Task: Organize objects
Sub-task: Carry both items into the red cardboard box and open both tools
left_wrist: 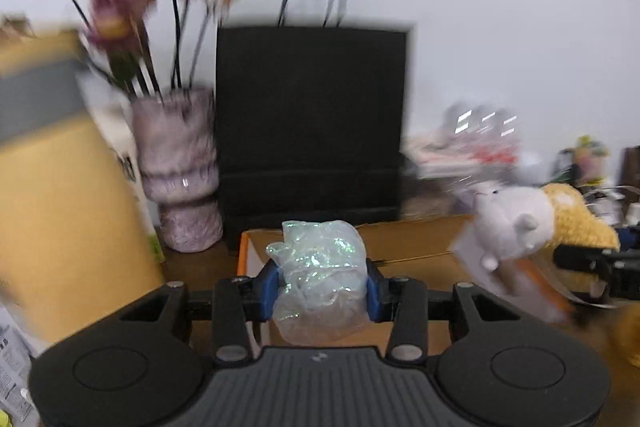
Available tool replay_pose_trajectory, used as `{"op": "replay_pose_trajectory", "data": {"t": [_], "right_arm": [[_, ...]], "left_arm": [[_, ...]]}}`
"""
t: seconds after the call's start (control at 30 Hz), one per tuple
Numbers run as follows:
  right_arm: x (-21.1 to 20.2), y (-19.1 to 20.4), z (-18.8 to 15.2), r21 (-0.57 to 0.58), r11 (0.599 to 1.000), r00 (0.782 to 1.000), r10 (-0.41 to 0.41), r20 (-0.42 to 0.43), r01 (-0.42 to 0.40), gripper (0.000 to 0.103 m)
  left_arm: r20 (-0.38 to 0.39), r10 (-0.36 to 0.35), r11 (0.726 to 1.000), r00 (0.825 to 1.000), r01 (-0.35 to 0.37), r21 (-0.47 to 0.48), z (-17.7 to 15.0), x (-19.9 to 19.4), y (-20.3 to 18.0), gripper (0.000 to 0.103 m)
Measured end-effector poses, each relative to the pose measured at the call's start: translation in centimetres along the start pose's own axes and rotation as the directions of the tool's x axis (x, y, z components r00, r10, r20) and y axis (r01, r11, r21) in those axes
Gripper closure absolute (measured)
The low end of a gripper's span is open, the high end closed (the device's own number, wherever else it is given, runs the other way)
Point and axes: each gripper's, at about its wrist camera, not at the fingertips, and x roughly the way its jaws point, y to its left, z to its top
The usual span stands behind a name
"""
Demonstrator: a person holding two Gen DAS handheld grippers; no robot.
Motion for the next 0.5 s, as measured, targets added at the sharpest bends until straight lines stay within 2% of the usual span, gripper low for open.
{"op": "replay_pose_trajectory", "data": {"t": [0.07, 0.1, 0.23, 0.3, 0.33, 0.37, 0.4, 0.43, 0.5], "right_arm": [[5.8, -0.6, 1.1, 0.014, 1.000, 0.996, -0.008, -0.093, 0.009, 0.054], [8.4, -0.8, 1.3, 0.019, 1.000, 0.991, -0.017, -0.132, 0.020, 0.054], [14.3, -0.5, 0.8, -0.045, 0.994, 0.977, -0.108, -0.186, 0.101, 0.052], [16.2, -0.4, 0.1, -0.070, 0.990, 0.966, -0.139, -0.220, 0.126, 0.040], [16.8, -0.2, -0.1, -0.093, 0.985, 0.962, -0.163, -0.218, 0.145, 0.025], [17.0, -0.1, -0.5, -0.115, 0.980, 0.961, -0.182, -0.208, 0.161, 0.018], [17.1, -0.1, -0.9, -0.124, 0.982, 0.966, -0.167, -0.200, 0.144, 0.016], [17.4, -0.2, -1.2, -0.132, 0.983, 0.966, -0.153, -0.210, 0.127, 0.015], [17.4, -0.1, -1.2, -0.144, 0.983, 0.966, -0.143, -0.217, 0.113, 0.014]], "left_arm": [[-0.054, -0.002, 1.000, 0.999, 0.001, -0.027, 0.6, 4.6, 1.0, 0.061], [-0.064, -0.005, 0.999, 0.998, 0.003, -0.043, 0.7, 6.4, 1.5, 0.058], [-0.200, 0.009, 0.999, 0.980, -0.018, -0.045, 0.5, 11.9, 2.4, 0.055], [-0.231, 0.013, 1.000, 0.973, -0.018, -0.019, 0.1, 12.9, 2.2, 0.045], [-0.250, 0.019, 1.000, 0.968, -0.017, 0.007, -0.3, 13.3, 1.9, 0.042], [-0.252, 0.027, 0.999, 0.967, -0.018, 0.039, -0.5, 13.2, 1.4, 0.042], [-0.259, 0.029, 0.998, 0.965, -0.015, 0.058, -0.7, 13.0, 1.2, 0.038], [-0.294, 0.025, 0.998, 0.955, -0.004, 0.070, -0.9, 13.0, 0.8, 0.036], [-0.376, 0.014, 0.994, 0.927, 0.027, 0.105, -1.3, 13.6, 0.0, 0.036]]}}
